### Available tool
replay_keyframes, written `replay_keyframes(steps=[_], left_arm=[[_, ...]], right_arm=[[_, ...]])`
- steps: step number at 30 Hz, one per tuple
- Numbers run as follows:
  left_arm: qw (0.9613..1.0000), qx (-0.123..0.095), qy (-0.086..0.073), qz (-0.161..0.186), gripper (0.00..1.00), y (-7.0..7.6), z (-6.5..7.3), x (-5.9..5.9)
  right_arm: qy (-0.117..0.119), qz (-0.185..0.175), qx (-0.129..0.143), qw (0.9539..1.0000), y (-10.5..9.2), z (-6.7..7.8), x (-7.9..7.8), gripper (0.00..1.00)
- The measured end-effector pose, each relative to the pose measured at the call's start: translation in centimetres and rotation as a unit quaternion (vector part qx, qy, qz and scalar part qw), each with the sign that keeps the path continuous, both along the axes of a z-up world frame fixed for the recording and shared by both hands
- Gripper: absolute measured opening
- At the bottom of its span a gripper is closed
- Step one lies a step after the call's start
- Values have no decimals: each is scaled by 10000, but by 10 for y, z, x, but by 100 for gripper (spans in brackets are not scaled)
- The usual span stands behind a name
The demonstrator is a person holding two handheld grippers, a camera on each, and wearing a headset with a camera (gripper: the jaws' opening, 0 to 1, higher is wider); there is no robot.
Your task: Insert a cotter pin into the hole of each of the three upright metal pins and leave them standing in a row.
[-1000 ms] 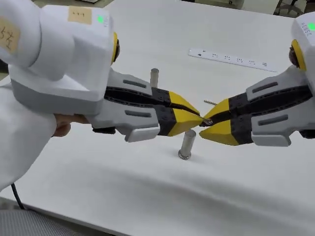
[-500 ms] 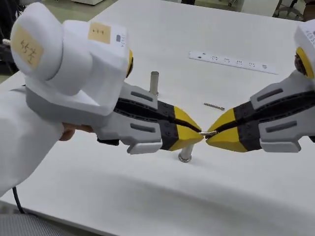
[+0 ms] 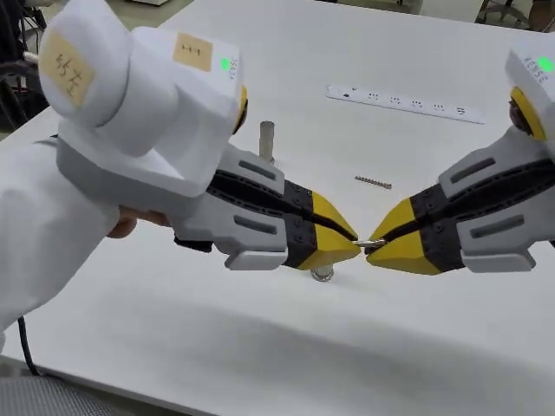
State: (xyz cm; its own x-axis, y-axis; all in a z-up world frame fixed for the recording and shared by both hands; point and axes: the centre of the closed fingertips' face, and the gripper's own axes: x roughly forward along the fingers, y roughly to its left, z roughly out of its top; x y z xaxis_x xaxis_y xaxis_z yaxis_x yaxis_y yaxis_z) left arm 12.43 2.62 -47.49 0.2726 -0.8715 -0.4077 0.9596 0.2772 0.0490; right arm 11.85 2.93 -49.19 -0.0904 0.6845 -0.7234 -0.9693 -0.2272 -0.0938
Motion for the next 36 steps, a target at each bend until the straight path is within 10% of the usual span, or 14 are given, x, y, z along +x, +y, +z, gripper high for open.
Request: replay_keyframes(steps=[7, 9, 25, 36], left_arm=[[9997, -161, 133, 108, 0, 0, 2, 3], [9989, -223, 387, 148, 0, 0, 0, 1], [9959, -157, 278, 851, 33, 9, -14, 23], [9941, -32, 364, 1024, 32, 15, -29, 42]], right_arm=[[152, -199, 131, 9996, -3, 2, 5, 0], [245, -237, 152, 9993, -3, 2, 4, 0], [221, -760, -6, 9969, -20, -13, 22, 0], [193, -1219, -188, 9922, -33, -35, 47, 0]])
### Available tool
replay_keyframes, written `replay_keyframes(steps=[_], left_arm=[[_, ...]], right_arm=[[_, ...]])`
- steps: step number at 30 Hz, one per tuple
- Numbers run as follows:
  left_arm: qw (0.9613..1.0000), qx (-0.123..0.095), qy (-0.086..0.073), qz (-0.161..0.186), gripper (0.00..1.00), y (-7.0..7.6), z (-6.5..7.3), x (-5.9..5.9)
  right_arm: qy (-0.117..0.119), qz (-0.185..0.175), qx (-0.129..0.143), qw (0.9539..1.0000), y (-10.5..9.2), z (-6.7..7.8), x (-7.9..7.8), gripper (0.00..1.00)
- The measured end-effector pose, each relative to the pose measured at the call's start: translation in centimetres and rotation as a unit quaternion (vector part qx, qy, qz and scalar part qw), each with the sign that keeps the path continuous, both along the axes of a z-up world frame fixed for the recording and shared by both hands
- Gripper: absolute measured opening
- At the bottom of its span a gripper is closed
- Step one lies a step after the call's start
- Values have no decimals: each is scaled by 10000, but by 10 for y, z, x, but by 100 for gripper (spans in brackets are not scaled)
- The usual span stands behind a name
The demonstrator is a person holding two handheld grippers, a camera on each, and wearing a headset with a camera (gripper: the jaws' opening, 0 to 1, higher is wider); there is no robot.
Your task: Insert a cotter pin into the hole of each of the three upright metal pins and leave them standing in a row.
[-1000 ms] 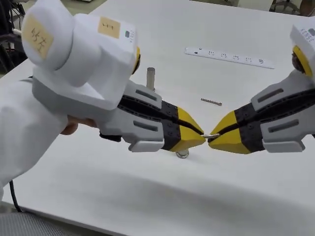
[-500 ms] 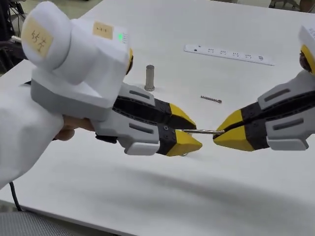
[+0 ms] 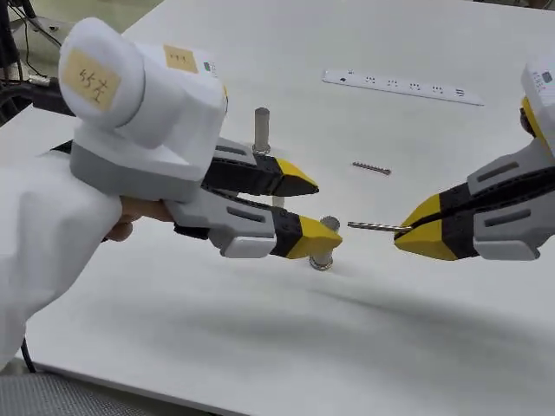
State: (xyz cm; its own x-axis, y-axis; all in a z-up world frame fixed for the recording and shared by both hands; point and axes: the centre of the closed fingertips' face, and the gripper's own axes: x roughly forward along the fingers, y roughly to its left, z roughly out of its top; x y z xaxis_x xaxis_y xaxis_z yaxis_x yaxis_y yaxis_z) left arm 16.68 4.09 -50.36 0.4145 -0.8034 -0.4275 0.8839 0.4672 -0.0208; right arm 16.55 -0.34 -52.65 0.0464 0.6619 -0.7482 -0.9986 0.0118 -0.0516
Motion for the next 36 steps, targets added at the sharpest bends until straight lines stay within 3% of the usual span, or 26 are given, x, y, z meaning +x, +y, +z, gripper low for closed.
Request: replay_keyframes(steps=[10, 13, 19, 36], left_arm=[[9994, 191, 254, 160, 24, 6, -22, 17], [9990, 159, 351, 210, 22, 11, -29, 25], [9989, 127, 426, 162, 20, 9, -33, 30], [9984, 363, 409, -129, 13, 1, -46, 30]], right_arm=[[111, -217, -66, 9997, -1, -17, 5, 0], [132, -257, -68, 9996, 0, -20, 7, 0], [148, -304, -63, 9994, 0, -25, 10, 0], [212, -277, -38, 9994, 4, -34, 14, 0]])
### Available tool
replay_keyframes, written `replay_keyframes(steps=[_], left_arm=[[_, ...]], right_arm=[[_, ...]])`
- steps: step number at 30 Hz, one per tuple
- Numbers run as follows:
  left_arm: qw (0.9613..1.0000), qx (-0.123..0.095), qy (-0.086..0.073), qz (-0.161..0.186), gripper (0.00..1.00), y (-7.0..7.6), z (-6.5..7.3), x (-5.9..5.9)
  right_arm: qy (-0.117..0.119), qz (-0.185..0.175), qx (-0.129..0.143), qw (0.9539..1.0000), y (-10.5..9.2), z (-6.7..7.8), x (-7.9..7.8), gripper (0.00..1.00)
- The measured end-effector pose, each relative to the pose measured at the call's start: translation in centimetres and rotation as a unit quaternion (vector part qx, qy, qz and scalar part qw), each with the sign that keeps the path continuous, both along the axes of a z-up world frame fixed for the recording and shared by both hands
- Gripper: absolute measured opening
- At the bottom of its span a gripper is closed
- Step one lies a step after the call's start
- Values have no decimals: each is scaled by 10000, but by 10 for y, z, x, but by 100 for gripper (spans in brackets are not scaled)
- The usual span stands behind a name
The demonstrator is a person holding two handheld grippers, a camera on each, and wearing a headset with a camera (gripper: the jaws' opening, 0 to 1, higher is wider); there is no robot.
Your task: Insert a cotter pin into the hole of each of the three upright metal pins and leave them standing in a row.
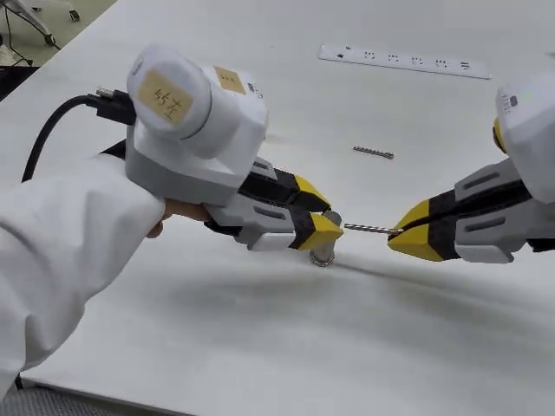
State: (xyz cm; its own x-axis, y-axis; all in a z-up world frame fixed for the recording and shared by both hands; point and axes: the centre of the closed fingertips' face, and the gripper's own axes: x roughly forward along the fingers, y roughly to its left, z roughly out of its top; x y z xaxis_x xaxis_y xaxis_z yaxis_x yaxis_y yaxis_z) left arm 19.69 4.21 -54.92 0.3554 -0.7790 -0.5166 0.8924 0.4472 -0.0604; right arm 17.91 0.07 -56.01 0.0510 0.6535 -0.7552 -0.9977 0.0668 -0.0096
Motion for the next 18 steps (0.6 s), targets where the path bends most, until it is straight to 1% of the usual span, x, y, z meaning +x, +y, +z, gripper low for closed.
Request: replay_keyframes(steps=[3, 5, 7, 9, 11, 13, 18], left_arm=[[9999, 101, -44, -22, 11, 1, -2, 1], [9999, 108, -16, -58, 11, 0, -3, 0], [9997, 228, -80, -76, 10, 0, -4, -1], [9995, 269, -104, -93, 10, 0, -4, -1], [9996, 275, -89, -77, 10, 0, -4, -1], [9994, 308, -140, -110, 10, 0, -4, -1], [9994, 304, -126, -115, 10, -1, -4, -2]], right_arm=[[15, -3, 20, 10000, 1, 0, 0, 0], [21, -4, 25, 10000, 2, 0, 1, 0], [6, 4, 22, 10000, 2, 0, 1, 0], [4, 4, 38, 10000, 2, 0, 2, 0], [9, 3, 43, 10000, 3, 0, 2, 0], [19, 14, 51, 10000, 4, 0, 2, 0], [0, 18, 75, 10000, 8, -1, 2, 0]])
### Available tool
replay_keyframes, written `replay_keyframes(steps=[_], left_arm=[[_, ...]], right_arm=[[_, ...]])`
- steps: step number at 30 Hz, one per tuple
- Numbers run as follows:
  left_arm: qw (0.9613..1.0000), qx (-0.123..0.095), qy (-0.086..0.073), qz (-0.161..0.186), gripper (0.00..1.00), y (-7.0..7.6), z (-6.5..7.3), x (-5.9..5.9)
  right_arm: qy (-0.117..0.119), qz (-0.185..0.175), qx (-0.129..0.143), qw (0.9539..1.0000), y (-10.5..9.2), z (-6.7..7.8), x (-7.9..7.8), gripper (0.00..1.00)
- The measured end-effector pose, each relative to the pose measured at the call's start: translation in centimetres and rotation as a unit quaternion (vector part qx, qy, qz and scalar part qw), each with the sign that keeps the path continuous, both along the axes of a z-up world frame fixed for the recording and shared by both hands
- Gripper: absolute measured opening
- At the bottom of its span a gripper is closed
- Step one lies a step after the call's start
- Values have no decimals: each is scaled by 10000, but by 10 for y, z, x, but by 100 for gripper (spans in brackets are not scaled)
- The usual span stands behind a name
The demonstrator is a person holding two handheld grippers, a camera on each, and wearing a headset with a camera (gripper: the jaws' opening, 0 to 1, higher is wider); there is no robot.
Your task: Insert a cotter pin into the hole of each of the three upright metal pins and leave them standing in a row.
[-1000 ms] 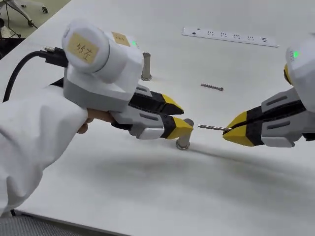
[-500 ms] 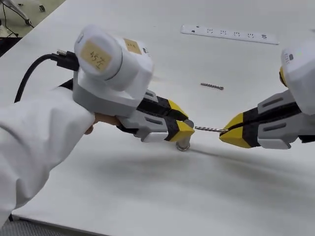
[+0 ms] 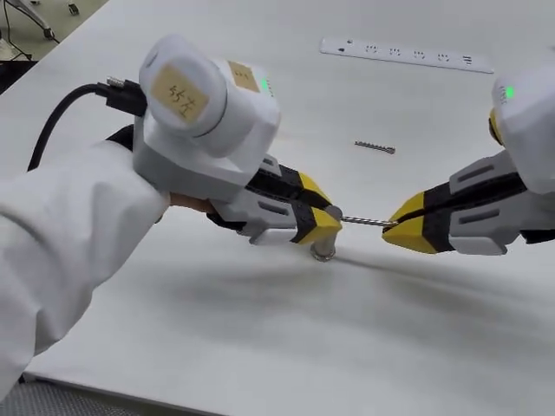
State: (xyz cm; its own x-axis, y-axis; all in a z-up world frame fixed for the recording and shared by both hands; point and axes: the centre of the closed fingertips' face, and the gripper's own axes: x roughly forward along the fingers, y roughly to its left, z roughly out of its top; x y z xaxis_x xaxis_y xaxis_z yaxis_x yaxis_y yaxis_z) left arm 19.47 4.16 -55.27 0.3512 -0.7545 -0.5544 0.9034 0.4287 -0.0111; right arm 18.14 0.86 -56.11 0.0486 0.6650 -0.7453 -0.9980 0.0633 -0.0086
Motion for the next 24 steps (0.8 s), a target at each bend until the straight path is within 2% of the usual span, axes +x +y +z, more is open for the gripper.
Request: replay_keyframes(steps=[2, 4, 10, 24], left_arm=[[10000, 6, -1, -7, 10, 0, 0, 0], [10000, 9, 5, -6, 10, 0, 0, 0], [10000, 27, 32, -19, 10, 0, 1, 0], [10000, 59, 25, -61, 10, 0, 1, 0]], right_arm=[[35, -30, 64, 10000, 3, 0, 0, 0], [-25, -23, 12, 10000, 5, -3, 0, 0], [41, -85, 45, 9999, 8, -6, 3, 0], [-16, 142, 70, 9999, 23, -3, 1, 0]])
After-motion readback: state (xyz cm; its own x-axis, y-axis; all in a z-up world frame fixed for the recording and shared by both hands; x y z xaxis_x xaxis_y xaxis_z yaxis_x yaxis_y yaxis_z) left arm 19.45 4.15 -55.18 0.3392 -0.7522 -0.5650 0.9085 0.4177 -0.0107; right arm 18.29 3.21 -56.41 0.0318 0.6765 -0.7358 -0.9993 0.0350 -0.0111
